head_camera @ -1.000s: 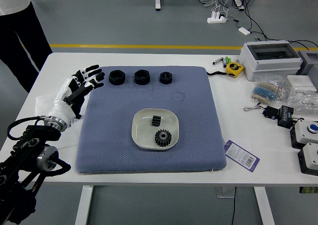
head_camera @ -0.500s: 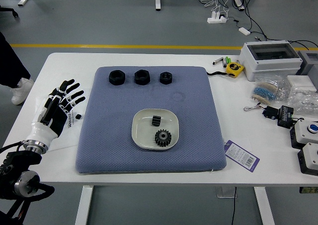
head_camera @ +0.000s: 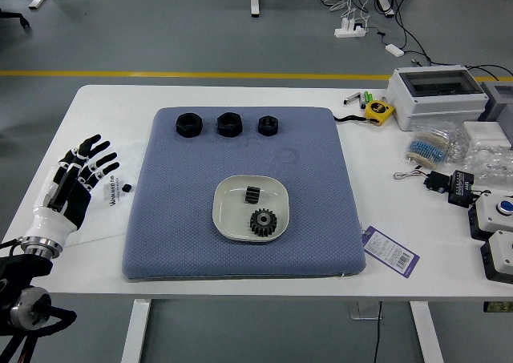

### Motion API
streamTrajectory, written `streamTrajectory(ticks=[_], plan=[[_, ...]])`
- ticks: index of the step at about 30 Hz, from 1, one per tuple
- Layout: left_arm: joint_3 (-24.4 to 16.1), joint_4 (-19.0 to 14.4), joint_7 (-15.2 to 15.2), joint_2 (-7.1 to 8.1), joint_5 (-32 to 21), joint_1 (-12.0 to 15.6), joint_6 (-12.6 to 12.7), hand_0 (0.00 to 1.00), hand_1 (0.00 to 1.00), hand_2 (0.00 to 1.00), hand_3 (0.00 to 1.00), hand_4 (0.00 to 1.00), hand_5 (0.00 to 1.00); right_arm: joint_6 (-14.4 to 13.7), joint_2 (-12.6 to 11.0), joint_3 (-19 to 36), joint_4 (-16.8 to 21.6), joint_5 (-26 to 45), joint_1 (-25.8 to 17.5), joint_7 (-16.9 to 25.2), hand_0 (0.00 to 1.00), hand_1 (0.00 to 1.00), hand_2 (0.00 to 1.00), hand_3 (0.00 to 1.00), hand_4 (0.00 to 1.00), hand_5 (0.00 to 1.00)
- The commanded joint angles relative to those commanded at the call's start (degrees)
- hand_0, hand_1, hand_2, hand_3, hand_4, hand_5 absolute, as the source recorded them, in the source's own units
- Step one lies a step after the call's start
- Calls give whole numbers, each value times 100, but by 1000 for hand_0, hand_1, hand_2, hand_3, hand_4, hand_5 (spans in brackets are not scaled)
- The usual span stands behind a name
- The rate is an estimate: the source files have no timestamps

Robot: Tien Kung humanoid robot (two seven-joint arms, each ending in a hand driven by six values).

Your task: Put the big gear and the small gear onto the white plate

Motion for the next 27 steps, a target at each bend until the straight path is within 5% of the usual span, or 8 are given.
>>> streamTrajectory(ticks=[17,27], plan=[[87,-19,1,-35,15,14,-15,764,740,798,785,992,587,-74,58,72,1,-64,-95,-42,668,674,766,672,946,762],[-326,-144,-52,97,356,52,30,757,739,797,785,992,588,-77,71,12,20,-26,-52,-67,668,675,765,671,946,761]])
